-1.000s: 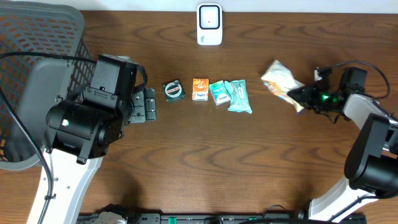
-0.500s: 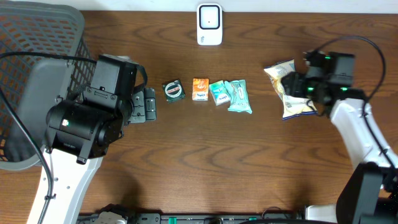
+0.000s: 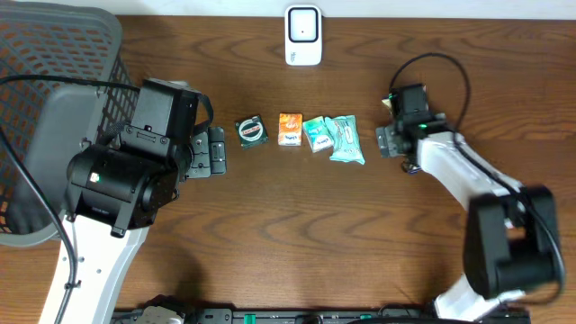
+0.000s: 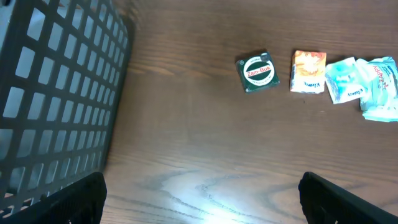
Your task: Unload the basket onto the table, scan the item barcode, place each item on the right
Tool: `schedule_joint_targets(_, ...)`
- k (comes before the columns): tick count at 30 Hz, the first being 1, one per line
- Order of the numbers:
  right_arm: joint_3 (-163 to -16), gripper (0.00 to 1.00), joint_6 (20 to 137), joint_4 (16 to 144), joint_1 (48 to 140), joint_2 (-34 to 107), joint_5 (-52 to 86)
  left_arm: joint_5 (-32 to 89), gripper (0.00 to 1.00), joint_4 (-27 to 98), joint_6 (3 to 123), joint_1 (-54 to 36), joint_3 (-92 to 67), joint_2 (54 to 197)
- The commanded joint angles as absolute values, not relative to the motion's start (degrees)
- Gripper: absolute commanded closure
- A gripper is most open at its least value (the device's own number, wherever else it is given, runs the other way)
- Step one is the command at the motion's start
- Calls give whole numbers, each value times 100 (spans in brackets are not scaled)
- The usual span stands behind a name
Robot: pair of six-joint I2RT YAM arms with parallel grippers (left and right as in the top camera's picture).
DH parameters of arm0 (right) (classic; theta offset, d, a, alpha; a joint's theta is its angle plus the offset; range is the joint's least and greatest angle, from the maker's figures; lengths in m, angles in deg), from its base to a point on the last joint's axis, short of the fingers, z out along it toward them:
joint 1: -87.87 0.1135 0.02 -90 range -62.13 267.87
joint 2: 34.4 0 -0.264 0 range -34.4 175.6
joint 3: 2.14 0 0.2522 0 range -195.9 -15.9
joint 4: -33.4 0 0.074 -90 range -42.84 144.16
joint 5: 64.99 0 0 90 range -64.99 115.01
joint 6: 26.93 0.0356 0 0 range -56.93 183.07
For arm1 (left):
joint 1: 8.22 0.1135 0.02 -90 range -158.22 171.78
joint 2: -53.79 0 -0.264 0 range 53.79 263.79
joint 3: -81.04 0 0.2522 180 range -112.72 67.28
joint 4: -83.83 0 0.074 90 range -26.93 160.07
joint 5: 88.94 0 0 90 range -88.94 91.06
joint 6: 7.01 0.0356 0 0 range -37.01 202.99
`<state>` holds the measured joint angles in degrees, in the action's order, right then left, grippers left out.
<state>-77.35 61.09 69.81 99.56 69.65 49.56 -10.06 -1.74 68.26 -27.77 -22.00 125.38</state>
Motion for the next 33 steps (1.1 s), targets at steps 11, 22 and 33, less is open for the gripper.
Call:
schedule_joint_targets(11, -7770, 45, 6061, 6402, 9687, 8102, 5706, -1102, 2, -193, 6881, -2749, -2246, 12564)
schedule_joint_targets(22, -7776, 99, 6340, 6470, 9232, 7724, 2522, -1102, 2, -193, 6879, -2749, -2246, 12564)
schedule_joint_targets(33, -7814, 99, 7658, 5799, 8603, 6329, -1865, -1102, 2, -193, 6879, -2749, -2246, 12564)
